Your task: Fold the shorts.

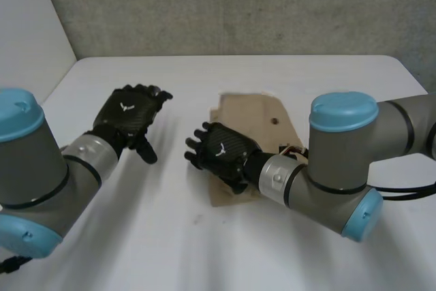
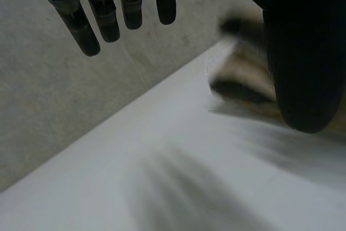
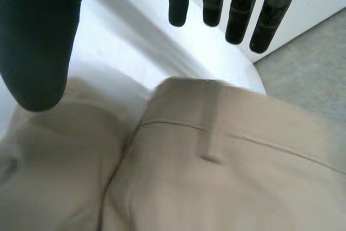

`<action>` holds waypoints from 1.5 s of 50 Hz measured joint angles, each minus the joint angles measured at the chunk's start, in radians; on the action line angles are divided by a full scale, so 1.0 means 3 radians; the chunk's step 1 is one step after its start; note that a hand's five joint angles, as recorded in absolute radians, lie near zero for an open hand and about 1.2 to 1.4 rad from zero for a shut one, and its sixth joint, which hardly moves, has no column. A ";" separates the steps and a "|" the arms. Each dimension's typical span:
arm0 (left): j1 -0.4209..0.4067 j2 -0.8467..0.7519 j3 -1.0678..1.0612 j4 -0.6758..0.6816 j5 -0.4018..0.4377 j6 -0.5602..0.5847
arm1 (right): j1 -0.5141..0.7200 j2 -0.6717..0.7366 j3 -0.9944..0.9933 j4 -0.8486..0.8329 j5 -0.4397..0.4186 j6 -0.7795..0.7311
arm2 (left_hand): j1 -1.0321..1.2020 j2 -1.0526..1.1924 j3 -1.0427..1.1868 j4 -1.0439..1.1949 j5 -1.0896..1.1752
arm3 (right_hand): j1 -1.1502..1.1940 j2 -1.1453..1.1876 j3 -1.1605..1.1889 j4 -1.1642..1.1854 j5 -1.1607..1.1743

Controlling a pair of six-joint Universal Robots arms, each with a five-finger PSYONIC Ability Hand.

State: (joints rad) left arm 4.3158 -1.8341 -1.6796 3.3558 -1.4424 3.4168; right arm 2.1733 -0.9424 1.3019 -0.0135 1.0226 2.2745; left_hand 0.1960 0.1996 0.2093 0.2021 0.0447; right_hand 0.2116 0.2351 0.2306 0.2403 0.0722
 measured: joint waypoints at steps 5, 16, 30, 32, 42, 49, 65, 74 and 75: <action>-0.0018 -0.0065 0.0264 -0.0017 0.0000 -0.0007 | -0.0188 -0.0219 -0.0066 -0.0008 0.0182 0.0673 | 0.0000 0.0000 0.0000 0.0000 0.0000 | -0.0048 -0.0062 -0.0065 -0.0034 -0.0025; -0.0497 -0.0768 0.1314 -0.0150 -0.0037 -0.0198 | -0.0575 -0.0590 -0.0140 -0.0158 0.0903 0.2042 | 0.0000 0.0000 0.0000 0.0000 0.0000 | -0.0048 -0.0062 -0.0066 -0.0034 -0.0025; -0.0961 -0.1795 0.2374 -0.0174 -0.0084 -0.0314 | -0.0705 -0.0295 -0.0377 0.0043 0.1263 0.2119 | 0.0008 0.0004 0.0000 0.0001 0.0000 | -0.0049 -0.0062 -0.0066 -0.0034 -0.0025; -0.0973 -0.1888 0.2463 -0.0194 -0.0084 -0.0313 | -0.0724 -0.0209 -0.0453 0.0148 0.1256 0.2124 | 0.0012 0.0007 0.0002 0.0005 0.0000 | -0.0049 -0.0062 -0.0065 -0.0034 -0.0025; -0.0946 -0.2316 0.2912 -0.0640 -0.0130 -0.0308 | -0.0812 0.0251 -0.0868 0.0610 0.1110 0.2182 | 0.0012 0.0007 0.0006 0.0008 0.0001 | -0.0048 -0.0062 -0.0065 -0.0034 -0.0024; -0.0929 -0.2484 0.3036 -0.1041 -0.0379 -0.0284 | -0.0847 0.0498 -0.1049 0.0842 0.0873 0.2190 | 0.0012 0.0007 0.0006 0.0008 0.0000 | -0.0054 -0.0062 -0.0065 -0.0034 -0.0024; -0.0924 -0.2307 0.2624 -0.1440 -0.0670 -0.0024 | -0.0926 0.0770 -0.1110 0.1066 0.0661 0.1887 | 0.0045 0.0021 0.0006 0.0008 0.0001 | -0.0240 -0.0090 -0.0129 -0.0035 -0.0024; -0.0950 -0.2248 0.2572 -0.1430 -0.0673 0.0101 | -0.0920 0.0733 -0.1080 0.1047 0.0709 0.1560 | 0.0044 0.0021 0.0005 0.0008 0.0000 | -0.0253 -0.0111 -0.0149 -0.0035 -0.0024; -0.0951 -0.2217 0.2579 -0.1426 -0.0673 0.0099 | -0.0916 0.0692 -0.1074 0.1040 0.0712 0.1550 | 0.0043 0.0021 0.0005 0.0008 0.0000 | -0.0253 -0.0111 -0.0149 -0.0035 -0.0024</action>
State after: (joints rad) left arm 4.0304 -2.4993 -0.9059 2.9279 -1.6444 3.4464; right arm 1.8985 -0.7347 0.9798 0.2986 1.2363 2.7395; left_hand 0.2090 0.2058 0.2107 0.2044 0.0447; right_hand 0.1358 0.2017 0.1859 0.2299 0.0650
